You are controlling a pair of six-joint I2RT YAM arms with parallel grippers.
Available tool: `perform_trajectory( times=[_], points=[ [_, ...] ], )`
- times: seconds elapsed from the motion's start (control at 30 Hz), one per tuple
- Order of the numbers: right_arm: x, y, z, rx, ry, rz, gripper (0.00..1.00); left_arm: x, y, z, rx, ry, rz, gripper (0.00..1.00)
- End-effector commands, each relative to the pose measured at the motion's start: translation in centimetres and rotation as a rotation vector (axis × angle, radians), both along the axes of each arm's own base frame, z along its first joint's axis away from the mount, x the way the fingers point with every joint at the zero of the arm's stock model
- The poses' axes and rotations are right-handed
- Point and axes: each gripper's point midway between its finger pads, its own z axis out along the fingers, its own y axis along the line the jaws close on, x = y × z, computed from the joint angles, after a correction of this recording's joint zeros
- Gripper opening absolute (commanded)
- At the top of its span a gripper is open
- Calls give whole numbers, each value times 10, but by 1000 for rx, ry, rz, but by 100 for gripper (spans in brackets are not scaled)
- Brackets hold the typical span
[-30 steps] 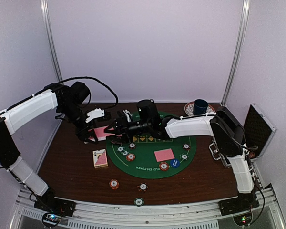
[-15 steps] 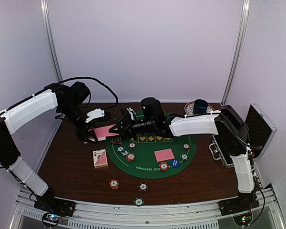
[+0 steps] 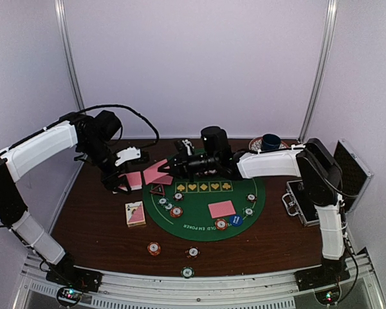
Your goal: Distribute texas hold em gaming equipment
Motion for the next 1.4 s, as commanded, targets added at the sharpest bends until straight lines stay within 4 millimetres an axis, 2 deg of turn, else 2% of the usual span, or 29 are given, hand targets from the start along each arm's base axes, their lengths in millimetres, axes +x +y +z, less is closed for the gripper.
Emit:
perform_trajectory(
  times=[0.0,0.13,0.3,0.5,0.7,0.83,1.03,1.17,1.37],
  points=[
    [23,-25,15,-7,-54,-49,0,2,1,11,-16,-60,-12,0],
    [46,-32,0,-57,-66,-79,0,1,1,13,-18,-63,-13,0],
    [74,-31,-36,-153,-78,-106,0,1,2,15,-21,-70,-12,0],
    [105,-19,-76,-243,-95,-138,0,0,1,16,-26,-70,-14,0],
    [129,1,-100,-245,-93,-163,2,-2,1,15,-27,-64,-15,0],
    [137,11,-111,-251,-96,-177,2,-2,1,15,-27,-62,-16,0],
    [140,14,-129,-279,-78,-186,4,-2,1,15,-28,-63,-16,0],
    [138,11,-133,-315,-90,-182,10,-3,2,15,-27,-61,-15,0],
    [133,5,-128,-380,-125,-167,22,-3,1,15,-30,-59,-18,0]
  ],
)
